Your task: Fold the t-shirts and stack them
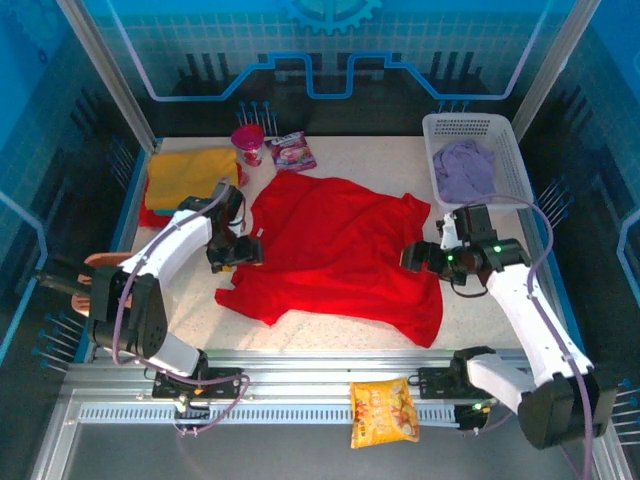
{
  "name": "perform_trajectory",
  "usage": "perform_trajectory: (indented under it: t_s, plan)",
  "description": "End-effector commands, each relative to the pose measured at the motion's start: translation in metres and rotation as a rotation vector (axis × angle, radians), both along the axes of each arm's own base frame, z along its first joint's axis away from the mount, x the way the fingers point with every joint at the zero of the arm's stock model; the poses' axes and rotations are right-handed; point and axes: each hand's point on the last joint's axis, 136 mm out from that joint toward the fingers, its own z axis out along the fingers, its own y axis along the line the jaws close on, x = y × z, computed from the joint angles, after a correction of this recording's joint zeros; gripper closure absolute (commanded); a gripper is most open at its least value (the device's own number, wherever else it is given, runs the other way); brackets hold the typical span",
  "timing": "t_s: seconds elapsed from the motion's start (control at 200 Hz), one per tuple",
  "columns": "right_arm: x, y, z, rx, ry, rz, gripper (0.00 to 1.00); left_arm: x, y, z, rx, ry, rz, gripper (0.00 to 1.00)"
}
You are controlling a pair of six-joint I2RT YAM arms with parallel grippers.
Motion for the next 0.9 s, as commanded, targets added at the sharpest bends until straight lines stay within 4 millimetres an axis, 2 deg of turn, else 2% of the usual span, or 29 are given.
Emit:
perform_trajectory:
  t_s: [0.0,0.15,0.27,0.45,0.6,0.685,0.815,0.825,0.85,0.875,0.895]
  plan:
    - [0.013,-0.018,-0.018,-0.132,0.045,-0.042,0.08,-0.009,-0.006,-0.024,-0.021,0.062,0.044,0.28]
    - [0.001,-0.030,-0.050,-0.171,0.102,-0.113,0.07,-0.016,-0.003,-0.043,-0.006,0.072,0.099,0.38]
    - [-0.005,-0.032,-0.058,-0.163,0.103,-0.126,0.07,-0.025,-0.010,-0.050,-0.022,0.088,0.112,0.65]
    - [0.002,-0.032,-0.047,-0.143,0.072,-0.122,0.07,-0.053,-0.011,-0.049,-0.004,0.122,0.126,1.00]
    - [0.010,-0.041,-0.041,-0.140,0.056,-0.144,0.07,-0.081,0.006,-0.035,0.065,0.135,0.165,1.00]
    - [0.016,-0.049,-0.040,-0.140,0.047,-0.175,0.07,-0.085,-0.007,-0.024,0.001,0.127,0.189,1.00]
    - [0.035,-0.055,-0.031,-0.163,0.002,-0.189,0.09,-0.096,-0.003,-0.014,0.054,0.143,0.175,1.00]
    - [0.040,-0.055,-0.024,-0.162,-0.018,-0.189,0.09,-0.096,-0.003,-0.013,0.054,0.144,0.175,1.00]
    - [0.047,-0.053,-0.019,-0.160,-0.035,-0.182,0.09,-0.098,-0.002,-0.013,0.056,0.150,0.170,0.83]
    - [0.053,-0.051,-0.017,-0.160,-0.043,-0.171,0.10,-0.099,-0.002,-0.012,0.062,0.152,0.161,0.59]
    - [0.057,-0.050,-0.016,-0.163,-0.045,-0.161,0.11,-0.099,-0.001,-0.011,0.066,0.155,0.155,0.48]
